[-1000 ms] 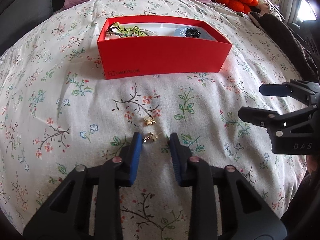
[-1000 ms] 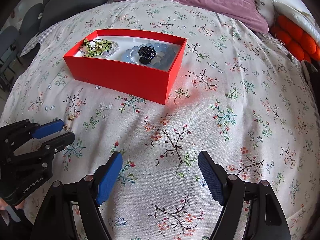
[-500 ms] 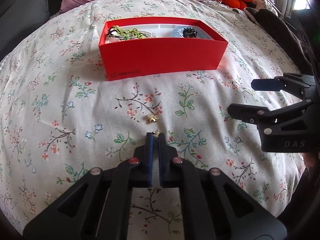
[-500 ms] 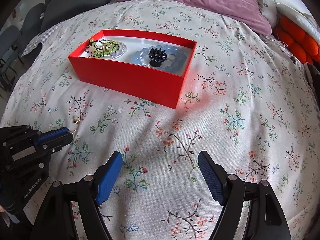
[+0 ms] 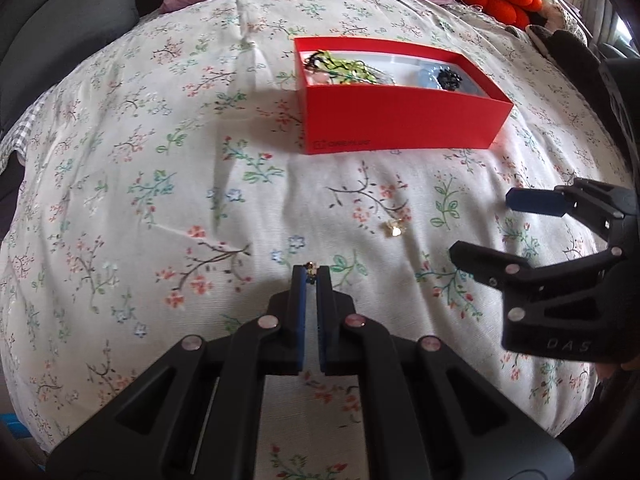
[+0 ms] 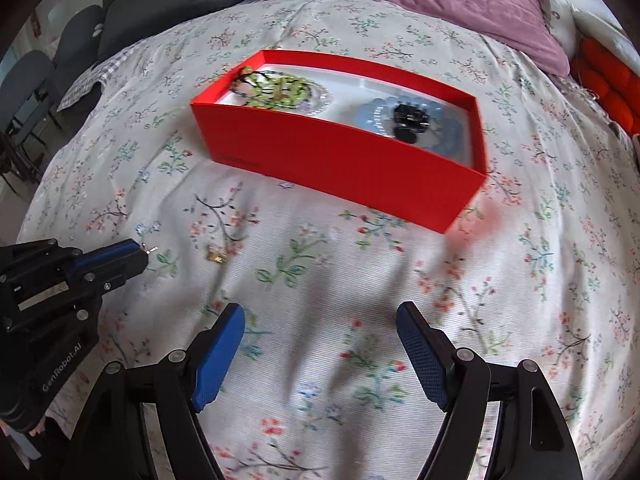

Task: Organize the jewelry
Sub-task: 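Grasp the second gold earring with the right gripper while the left holds its earring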

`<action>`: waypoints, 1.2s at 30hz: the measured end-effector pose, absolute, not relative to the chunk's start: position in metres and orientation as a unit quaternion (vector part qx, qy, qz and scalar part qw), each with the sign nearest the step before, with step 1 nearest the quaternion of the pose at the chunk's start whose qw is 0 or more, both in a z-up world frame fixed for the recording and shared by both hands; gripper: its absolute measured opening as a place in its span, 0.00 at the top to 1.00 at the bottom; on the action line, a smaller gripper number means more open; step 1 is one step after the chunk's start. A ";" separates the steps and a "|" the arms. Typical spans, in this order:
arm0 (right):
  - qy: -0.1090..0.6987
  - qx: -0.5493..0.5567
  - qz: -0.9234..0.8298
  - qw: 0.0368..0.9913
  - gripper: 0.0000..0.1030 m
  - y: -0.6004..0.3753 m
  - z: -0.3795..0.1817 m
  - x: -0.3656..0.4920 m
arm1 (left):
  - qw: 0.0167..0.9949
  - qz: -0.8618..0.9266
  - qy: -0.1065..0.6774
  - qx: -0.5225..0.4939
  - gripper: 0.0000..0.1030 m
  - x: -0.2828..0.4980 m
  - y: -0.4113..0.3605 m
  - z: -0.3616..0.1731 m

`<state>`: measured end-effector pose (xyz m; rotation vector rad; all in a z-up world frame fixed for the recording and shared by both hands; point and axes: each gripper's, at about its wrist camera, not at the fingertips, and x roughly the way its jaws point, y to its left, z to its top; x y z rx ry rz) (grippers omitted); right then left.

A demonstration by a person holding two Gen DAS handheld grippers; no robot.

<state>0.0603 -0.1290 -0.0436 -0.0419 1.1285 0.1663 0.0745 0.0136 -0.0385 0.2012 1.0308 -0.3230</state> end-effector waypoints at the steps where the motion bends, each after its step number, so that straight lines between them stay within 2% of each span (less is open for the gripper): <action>1: 0.534 -0.016 0.080 0.842 0.23 -0.125 -0.044 0.061 | 0.854 -0.152 0.489 0.095 0.94 0.074 0.017 -0.037; 8: 0.535 -0.009 0.074 0.841 0.26 -0.088 -0.052 0.067 | 0.851 -0.142 0.500 0.073 0.94 0.079 0.039 -0.035; 15: 0.523 -0.013 0.065 0.850 0.44 -0.068 -0.054 0.073 | 0.850 -0.143 0.502 0.068 0.94 0.077 0.051 -0.036; 19: 0.519 -0.016 0.064 0.853 0.50 -0.062 -0.054 0.075 | 0.850 -0.144 0.503 0.065 0.94 0.077 0.054 -0.037; 23: 0.513 -0.025 0.076 0.854 0.64 -0.055 -0.054 0.076 | 0.849 -0.143 0.504 0.062 0.94 0.076 0.057 -0.037; 26: 0.515 -0.018 0.079 0.854 0.70 -0.058 -0.054 0.077 | 0.849 -0.142 0.505 0.059 0.94 0.076 0.057 -0.037; 30: 0.520 0.003 0.088 0.849 0.86 -0.065 -0.053 0.079 | 0.849 -0.142 0.505 0.060 0.94 0.076 0.056 -0.038; 36: 0.523 0.007 0.095 0.847 0.92 -0.068 -0.052 0.078 | 0.848 -0.143 0.506 0.063 0.94 0.076 0.053 -0.038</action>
